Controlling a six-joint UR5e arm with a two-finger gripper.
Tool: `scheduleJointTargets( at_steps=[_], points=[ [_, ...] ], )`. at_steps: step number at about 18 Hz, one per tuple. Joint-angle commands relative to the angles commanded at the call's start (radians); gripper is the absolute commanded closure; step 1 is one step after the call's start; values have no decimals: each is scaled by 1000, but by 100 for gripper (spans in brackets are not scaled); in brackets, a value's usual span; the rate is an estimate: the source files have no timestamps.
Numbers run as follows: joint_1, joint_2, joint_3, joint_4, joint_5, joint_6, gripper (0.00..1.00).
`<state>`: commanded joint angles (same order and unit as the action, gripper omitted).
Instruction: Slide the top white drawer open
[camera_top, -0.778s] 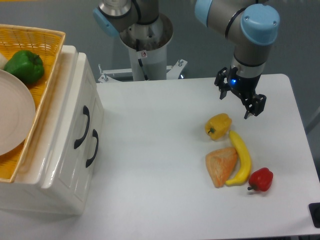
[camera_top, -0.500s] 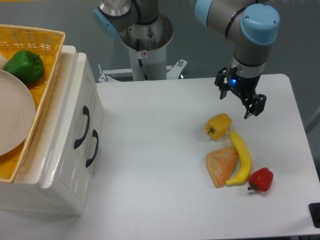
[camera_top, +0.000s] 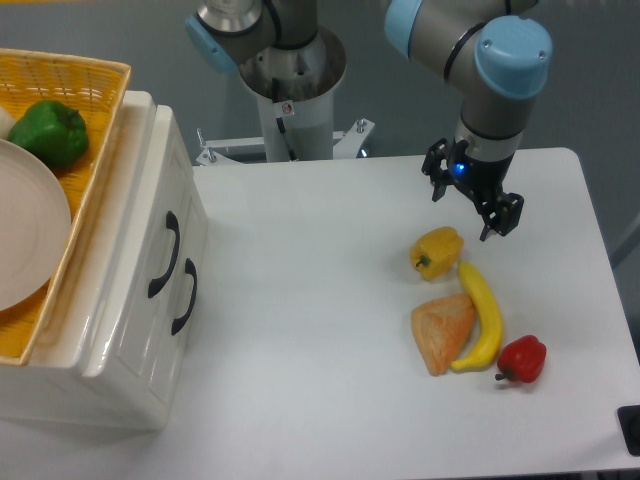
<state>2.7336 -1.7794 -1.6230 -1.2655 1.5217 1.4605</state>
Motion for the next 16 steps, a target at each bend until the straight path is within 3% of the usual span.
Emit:
scheduleJointTargets(
  at_steps=[6, 16],
  points=[
    [-29, 2, -8, -5, -5, -61, 0],
    [-158, -44, 26, 0, -26, -437, 0]
  ],
)
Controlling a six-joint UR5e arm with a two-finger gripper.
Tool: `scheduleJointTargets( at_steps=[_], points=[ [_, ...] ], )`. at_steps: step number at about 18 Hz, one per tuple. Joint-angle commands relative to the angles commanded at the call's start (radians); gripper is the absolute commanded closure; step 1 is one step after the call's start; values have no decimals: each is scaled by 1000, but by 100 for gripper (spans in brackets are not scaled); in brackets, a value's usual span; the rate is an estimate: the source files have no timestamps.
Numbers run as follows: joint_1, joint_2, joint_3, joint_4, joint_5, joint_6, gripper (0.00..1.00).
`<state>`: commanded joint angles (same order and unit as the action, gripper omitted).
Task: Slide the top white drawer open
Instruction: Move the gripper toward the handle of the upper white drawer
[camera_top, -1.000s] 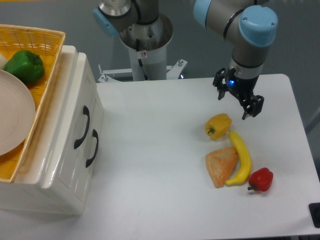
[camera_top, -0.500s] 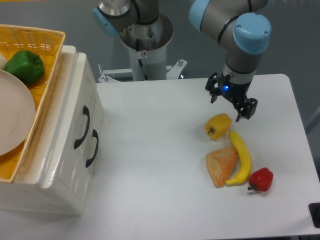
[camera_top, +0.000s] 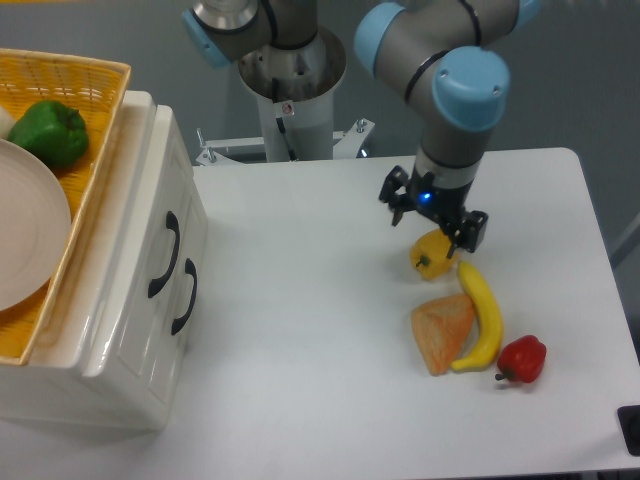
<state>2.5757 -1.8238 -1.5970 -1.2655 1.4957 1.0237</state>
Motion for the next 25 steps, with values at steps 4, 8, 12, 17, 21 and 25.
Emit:
scheduleJointTargets(
  at_steps=[4, 8, 12, 17, 21, 25],
  points=[
    [-48, -32, 49, -2, -20, -187, 0],
    [-65, -31, 51, -8, -86, -316, 0],
    [-118, -28, 51, -11, -81, -454, 0],
    [-164, -26, 49, -15, -89, -615, 0],
    [-184, -20, 49, -57, -136, -691, 0],
    [-219, -8, 48, -87, -179, -702, 0]
  ],
)
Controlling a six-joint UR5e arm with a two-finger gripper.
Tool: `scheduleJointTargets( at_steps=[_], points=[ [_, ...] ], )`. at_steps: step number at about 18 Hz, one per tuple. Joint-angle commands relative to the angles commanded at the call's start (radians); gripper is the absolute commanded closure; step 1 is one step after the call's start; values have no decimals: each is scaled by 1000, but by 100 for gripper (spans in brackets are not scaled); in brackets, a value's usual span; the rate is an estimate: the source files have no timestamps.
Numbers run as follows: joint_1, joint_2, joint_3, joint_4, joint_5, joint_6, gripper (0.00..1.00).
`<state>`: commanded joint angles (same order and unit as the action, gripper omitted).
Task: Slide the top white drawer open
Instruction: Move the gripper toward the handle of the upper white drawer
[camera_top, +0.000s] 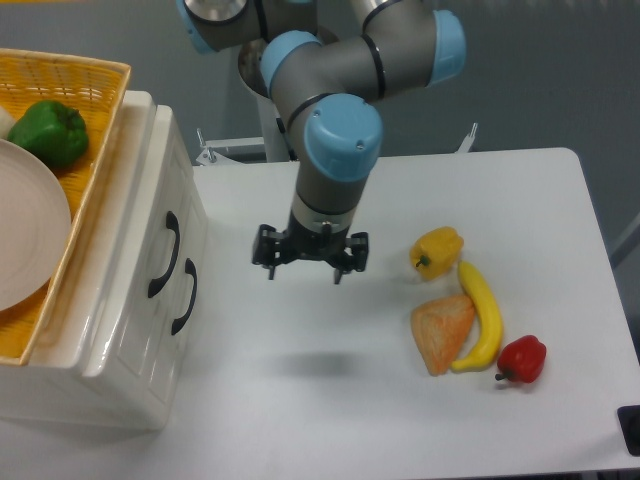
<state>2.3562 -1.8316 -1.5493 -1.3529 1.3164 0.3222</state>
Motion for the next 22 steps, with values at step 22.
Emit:
scheduleJointTargets(
  at_steps=[22],
  points=[
    [-61, 9, 21, -121, -144, -61, 0]
  ],
)
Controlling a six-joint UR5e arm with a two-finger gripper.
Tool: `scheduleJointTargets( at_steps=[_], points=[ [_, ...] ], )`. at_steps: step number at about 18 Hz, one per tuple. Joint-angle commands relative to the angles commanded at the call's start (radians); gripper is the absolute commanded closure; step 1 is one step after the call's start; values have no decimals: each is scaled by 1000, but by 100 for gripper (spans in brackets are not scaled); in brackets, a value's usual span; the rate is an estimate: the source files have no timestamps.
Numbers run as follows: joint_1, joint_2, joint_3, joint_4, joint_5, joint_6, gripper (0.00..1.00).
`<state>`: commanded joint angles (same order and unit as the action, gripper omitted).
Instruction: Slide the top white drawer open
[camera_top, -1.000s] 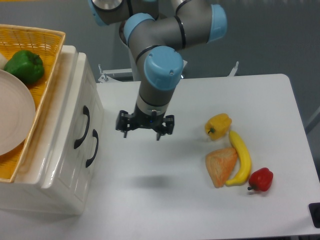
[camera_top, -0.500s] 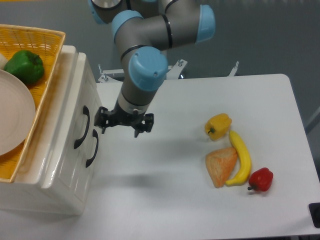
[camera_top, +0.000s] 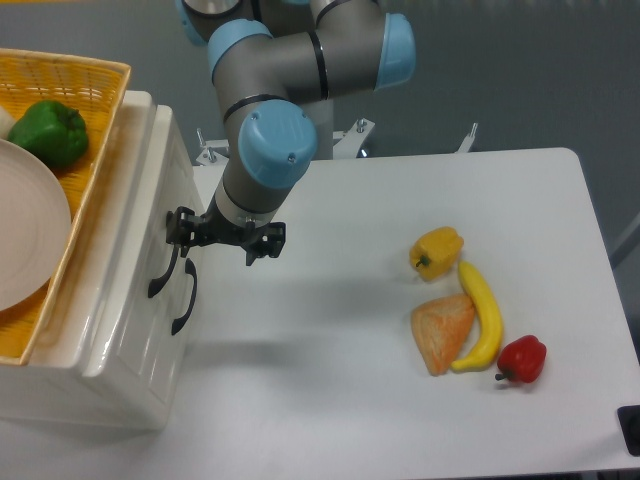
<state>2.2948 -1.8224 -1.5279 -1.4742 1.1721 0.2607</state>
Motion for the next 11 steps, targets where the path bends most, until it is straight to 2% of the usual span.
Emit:
scheduleJointTargets(
  at_steps=[11],
  points=[
    [-20, -6, -4, 5, -8, 12, 0]
  ],
)
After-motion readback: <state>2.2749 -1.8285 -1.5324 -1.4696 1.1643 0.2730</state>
